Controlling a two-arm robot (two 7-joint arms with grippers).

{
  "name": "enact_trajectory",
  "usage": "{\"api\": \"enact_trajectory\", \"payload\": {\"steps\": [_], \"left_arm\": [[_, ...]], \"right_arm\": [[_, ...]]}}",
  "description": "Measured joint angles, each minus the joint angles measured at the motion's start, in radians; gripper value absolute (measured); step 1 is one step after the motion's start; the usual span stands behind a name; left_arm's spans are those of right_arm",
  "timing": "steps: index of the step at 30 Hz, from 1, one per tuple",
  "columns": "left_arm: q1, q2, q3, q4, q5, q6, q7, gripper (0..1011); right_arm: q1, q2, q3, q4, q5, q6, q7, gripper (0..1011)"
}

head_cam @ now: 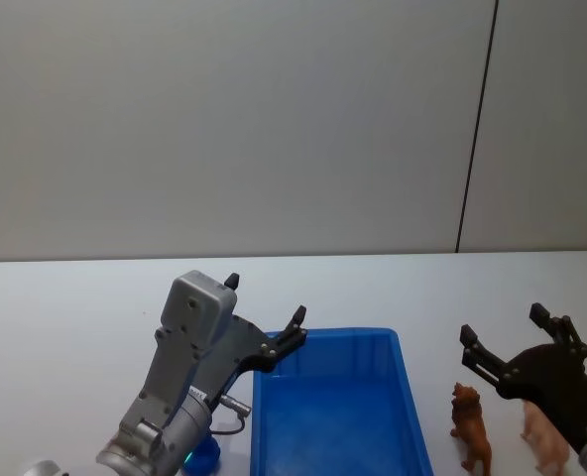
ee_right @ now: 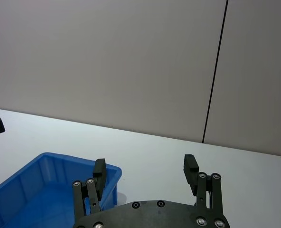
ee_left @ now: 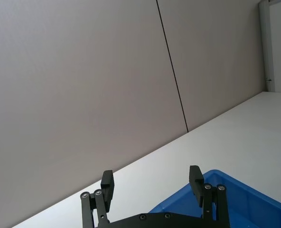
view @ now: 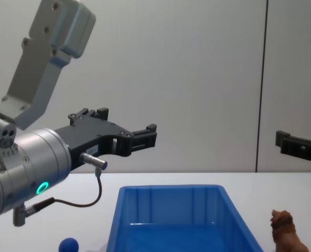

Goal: Pick up the two dolls from the table and place them into the box.

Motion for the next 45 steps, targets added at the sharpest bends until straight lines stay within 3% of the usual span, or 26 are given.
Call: {"api": "enact_trajectory", "payload": {"steps": [45], "left_arm": [[0.000,0.000,0.000,0.000,0.000,0.000,0.000,1000]], "right_arm": [[-0.002,0.000,0.000,-0.001,-0.002,0.002,-0.001,1001]]}}
